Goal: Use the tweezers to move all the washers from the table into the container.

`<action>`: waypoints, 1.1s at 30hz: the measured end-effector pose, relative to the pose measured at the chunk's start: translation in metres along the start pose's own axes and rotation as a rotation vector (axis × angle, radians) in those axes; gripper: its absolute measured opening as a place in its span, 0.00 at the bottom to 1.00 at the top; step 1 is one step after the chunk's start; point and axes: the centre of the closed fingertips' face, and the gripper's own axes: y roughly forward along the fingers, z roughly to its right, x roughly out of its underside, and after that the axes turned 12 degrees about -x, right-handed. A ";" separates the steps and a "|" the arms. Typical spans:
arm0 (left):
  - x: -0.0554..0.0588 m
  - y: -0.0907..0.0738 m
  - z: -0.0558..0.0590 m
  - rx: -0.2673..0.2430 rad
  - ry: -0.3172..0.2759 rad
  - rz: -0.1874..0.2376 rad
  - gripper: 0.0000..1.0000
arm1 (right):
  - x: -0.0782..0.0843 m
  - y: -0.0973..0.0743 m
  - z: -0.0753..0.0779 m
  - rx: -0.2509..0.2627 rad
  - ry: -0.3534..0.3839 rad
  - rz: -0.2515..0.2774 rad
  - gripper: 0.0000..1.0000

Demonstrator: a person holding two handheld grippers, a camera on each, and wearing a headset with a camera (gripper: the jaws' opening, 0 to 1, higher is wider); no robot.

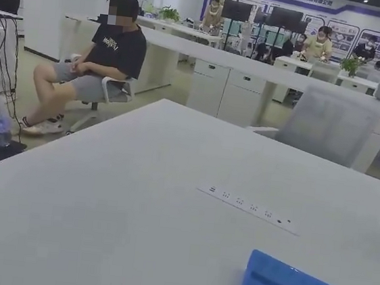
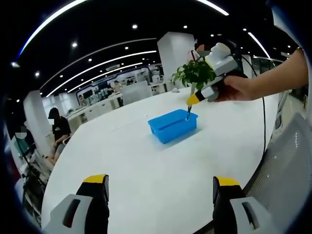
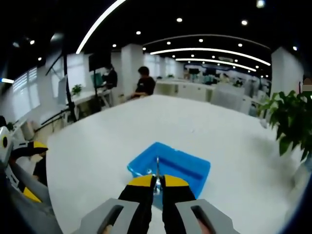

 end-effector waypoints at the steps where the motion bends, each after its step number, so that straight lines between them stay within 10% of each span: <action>1: 0.000 0.000 0.000 0.000 0.000 0.000 0.90 | -0.002 0.001 0.002 0.005 -0.005 0.002 0.02; 18: 0.007 0.003 0.002 0.009 0.009 -0.041 0.89 | 0.024 0.046 0.048 0.055 0.028 -0.062 0.02; 33: 0.013 0.004 0.008 0.038 0.011 -0.072 0.90 | 0.037 0.059 0.052 0.057 0.030 -0.107 0.02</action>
